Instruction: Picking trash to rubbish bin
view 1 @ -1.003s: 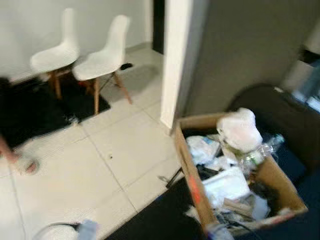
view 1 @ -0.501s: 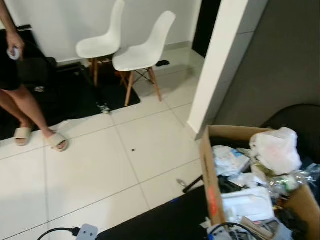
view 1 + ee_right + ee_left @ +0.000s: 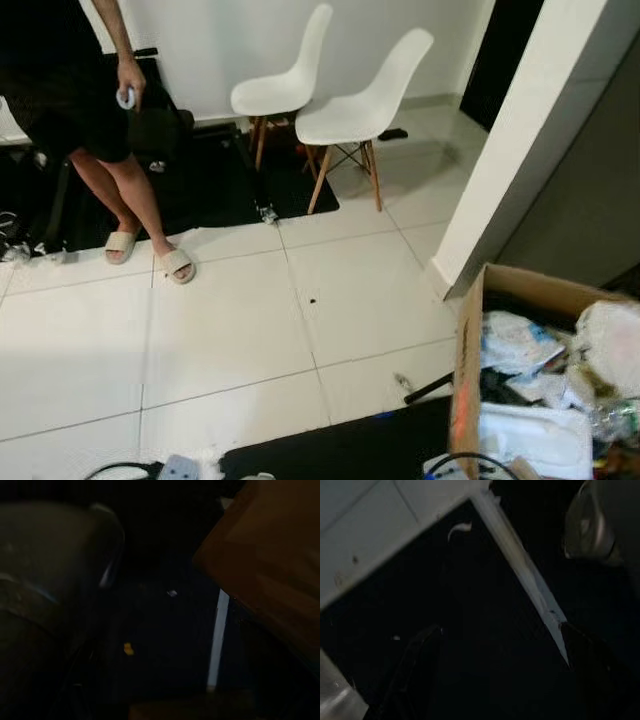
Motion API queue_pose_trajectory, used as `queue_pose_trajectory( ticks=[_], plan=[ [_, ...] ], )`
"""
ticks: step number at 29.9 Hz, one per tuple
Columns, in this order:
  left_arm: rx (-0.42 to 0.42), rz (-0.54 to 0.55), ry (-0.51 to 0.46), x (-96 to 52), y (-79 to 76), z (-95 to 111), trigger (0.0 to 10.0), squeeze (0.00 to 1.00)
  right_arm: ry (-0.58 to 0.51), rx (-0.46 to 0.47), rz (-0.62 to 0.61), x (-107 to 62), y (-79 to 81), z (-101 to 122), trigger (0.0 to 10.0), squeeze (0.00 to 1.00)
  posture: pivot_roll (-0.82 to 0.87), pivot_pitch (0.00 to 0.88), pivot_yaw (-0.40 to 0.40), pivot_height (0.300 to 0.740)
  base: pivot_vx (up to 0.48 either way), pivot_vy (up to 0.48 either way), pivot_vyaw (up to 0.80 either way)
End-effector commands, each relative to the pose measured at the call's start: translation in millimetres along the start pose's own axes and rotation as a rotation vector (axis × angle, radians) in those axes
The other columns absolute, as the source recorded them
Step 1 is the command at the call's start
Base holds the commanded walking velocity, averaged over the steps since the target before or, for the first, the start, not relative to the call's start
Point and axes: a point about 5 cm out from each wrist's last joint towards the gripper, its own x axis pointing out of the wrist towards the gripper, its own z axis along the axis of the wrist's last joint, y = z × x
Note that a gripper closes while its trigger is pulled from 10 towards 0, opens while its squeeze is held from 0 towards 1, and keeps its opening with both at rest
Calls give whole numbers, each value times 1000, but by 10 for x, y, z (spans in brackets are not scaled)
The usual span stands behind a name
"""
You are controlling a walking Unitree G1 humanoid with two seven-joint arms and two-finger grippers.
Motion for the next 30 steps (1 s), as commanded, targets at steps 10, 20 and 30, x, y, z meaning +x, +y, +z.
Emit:
queue_pose_trajectory(
  ticks=[10, 20, 30],
  plan=[
    [8, 24, -31, -1, 41, 47, 10000, 0, -47, 9, 0, 10, 20, 119, 10000, 0, 126, 6, -16, 740, 0, 0, 0],
    [-162, -161, -104, -6, -83, 122, 10000, 0, -49, -9, 3, 11, 18, 141, 10000, 0, 131, 1, -22, 740, 0, 0, 0],
    [-158, -124, -133, -3, -36, 191, 10000, 0, -60, -15, 10, 17, 34, 196, 10000, 0, 133, 0, -15, 740, 0, 0, 0]
  ],
)
